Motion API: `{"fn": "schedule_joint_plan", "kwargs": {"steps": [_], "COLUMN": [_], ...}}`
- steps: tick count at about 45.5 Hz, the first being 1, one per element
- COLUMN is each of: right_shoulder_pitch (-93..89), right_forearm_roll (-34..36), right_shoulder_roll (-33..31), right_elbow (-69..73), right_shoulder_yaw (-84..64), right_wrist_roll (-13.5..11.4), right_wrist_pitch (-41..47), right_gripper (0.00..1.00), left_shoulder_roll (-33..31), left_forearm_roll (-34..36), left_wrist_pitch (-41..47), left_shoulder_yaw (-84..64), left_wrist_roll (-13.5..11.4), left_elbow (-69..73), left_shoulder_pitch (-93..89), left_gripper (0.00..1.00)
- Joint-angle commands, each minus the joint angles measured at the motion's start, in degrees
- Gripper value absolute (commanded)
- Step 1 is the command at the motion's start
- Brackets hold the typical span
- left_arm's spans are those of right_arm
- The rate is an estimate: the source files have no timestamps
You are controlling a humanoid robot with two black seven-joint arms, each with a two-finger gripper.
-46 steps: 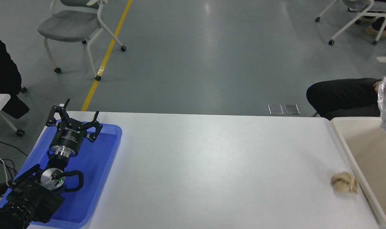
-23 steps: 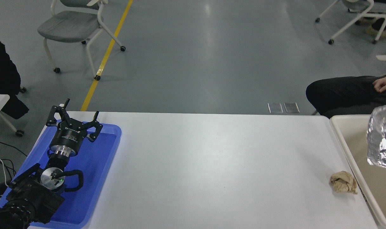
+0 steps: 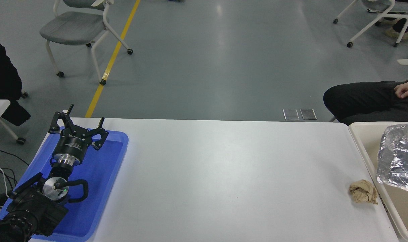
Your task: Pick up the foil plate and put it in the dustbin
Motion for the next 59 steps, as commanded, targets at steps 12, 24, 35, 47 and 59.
{"fn": "schedule_joint_plan", "kwargs": {"steps": [12, 24, 35, 47, 59], "right_shoulder_pitch": [-0.3, 3.0, 12.6, 26.2, 42.1], "right_forearm_roll": [0.2, 0.2, -1.3, -1.3, -1.7], "right_shoulder_roll": [0.4, 3.0, 2.6, -0.8, -3.3], "right_elbow": [0.1, 1.1, 10.1, 28.6, 52.4], "right_shoulder_yaw": [0.2, -0.3, -6.9, -17.0, -26.1], "right_wrist_roll": [0.1, 0.2, -0.2, -1.1, -1.0], "right_wrist_pitch": [-0.1, 0.2, 0.5, 0.9, 5.3], "right_gripper": [1.00, 1.00, 1.00, 1.00, 1.00], "left_shoulder_roll": [0.0, 0.0, -0.1, -0.1, -0.1], "left_forearm_roll": [0.0, 0.0, 0.0, 0.0, 0.0], "left_wrist_pitch": [0.0, 0.0, 0.0, 0.0, 0.0], "left_shoulder_yaw": [0.0, 0.0, 0.0, 0.0, 0.0], "left_wrist_roll": [0.0, 0.0, 0.0, 0.0, 0.0], "left_elbow": [0.0, 0.0, -0.2, 0.0, 0.0], "left_shoulder_pitch": [0.0, -0.1, -0.1, -0.1, -0.2], "left_gripper": [1.00, 1.00, 1.00, 1.00, 1.00]}}
